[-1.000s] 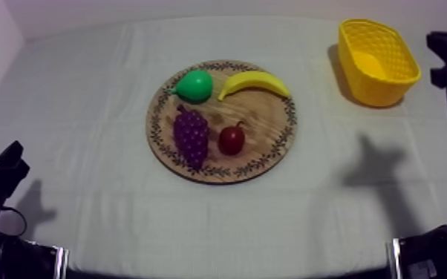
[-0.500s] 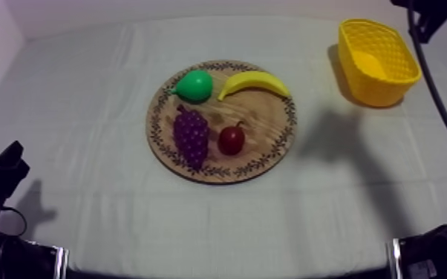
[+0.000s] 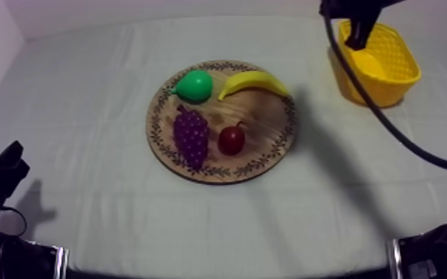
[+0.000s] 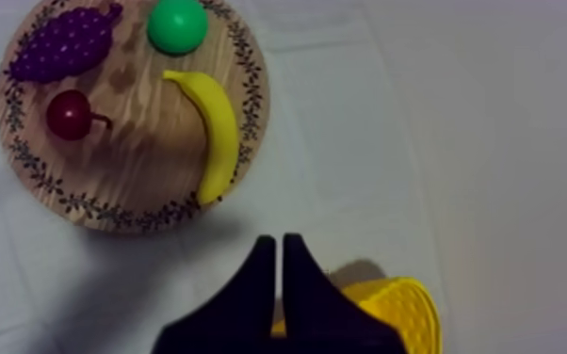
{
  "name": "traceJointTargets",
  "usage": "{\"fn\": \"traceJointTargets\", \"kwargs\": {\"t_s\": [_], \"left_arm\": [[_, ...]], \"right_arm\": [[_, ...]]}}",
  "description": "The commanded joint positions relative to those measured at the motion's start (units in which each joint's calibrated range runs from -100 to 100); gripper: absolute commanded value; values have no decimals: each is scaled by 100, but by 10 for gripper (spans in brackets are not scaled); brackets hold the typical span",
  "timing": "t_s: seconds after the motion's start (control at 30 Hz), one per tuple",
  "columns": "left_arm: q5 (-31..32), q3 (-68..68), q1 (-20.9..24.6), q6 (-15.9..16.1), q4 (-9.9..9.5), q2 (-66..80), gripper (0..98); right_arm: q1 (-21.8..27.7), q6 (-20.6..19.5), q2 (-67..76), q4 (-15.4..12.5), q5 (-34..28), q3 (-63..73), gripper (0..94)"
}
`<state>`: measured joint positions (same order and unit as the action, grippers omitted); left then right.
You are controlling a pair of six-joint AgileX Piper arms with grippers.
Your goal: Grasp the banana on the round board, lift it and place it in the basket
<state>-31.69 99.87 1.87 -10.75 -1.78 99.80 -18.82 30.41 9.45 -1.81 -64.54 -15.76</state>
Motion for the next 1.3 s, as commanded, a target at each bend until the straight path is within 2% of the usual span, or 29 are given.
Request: {"fn": "traceJointTargets", "kwargs": {"t_s": [0.0, 0.43, 0.77, 0.9, 1.0, 1.07, 1.13, 1.27], "left_arm": [[0, 2, -2, -1, 0, 3, 1], [0, 2, -2, 0, 0, 3, 1], [0, 2, -2, -1, 0, 3, 1], [0, 2, -2, 0, 0, 3, 1], [0, 2, -2, -1, 0, 3, 1], [0, 2, -2, 1, 0, 3, 1], [0, 2, -2, 0, 0, 3, 1], [0, 2, -2, 1, 0, 3, 1]], "right_arm": [[-87, 1, -388, 34, -24, 98, 9], [-488, -372, -2067, 435, 5, 766, 26], [-491, -493, -2568, 356, 213, 815, 57], [-549, -396, -2621, 442, 246, 711, 296], [-587, -357, -2641, 479, 269, 624, 587], [-587, -313, -2647, 459, 253, 614, 713], [-585, -281, -2649, 448, 236, 614, 756], [-587, -235, -2658, 441, 239, 617, 744]]}}
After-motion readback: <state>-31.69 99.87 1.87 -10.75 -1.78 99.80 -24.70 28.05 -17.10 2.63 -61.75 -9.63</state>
